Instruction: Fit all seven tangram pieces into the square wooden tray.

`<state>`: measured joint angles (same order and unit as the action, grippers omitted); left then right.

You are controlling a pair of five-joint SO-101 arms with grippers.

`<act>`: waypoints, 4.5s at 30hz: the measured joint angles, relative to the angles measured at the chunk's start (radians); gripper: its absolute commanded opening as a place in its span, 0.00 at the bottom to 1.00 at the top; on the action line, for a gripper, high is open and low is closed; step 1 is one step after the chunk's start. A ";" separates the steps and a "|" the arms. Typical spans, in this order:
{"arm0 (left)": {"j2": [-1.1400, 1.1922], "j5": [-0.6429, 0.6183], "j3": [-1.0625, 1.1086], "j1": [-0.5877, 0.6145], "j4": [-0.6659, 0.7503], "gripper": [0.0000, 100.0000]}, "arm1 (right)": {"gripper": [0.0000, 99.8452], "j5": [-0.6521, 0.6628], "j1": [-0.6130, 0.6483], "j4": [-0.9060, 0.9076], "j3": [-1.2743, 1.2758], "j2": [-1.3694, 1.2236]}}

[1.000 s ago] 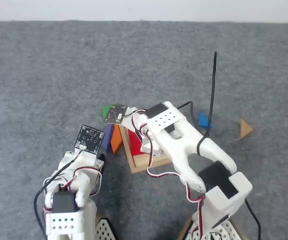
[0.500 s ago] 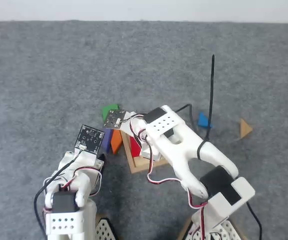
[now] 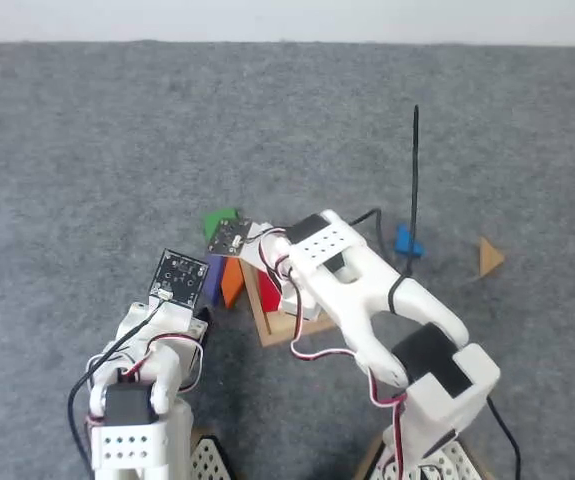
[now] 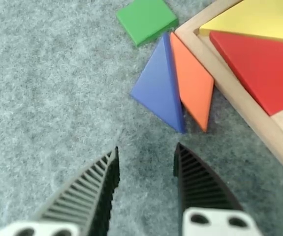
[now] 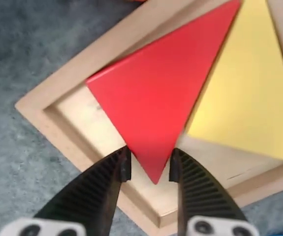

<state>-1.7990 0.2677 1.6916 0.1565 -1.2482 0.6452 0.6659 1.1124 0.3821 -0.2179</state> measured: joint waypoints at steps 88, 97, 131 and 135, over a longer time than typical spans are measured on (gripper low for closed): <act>0.000 0.000 0.000 0.000 0.000 0.17 | 0.12 -0.305 -0.051 -0.110 -0.470 -0.278; 0.000 0.000 0.000 0.000 0.000 0.17 | 0.12 -0.305 0.026 -0.149 -0.311 -0.183; 0.000 0.000 0.000 0.000 0.000 0.17 | 0.12 -0.203 -0.170 -0.215 -0.305 -0.196; 0.000 0.000 0.000 0.000 0.000 0.17 | 0.12 -0.229 -0.178 -0.169 -0.499 -0.330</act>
<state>-1.7990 0.2677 1.6916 0.1565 -1.2482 0.4166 0.4879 0.9436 -0.1166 -0.5478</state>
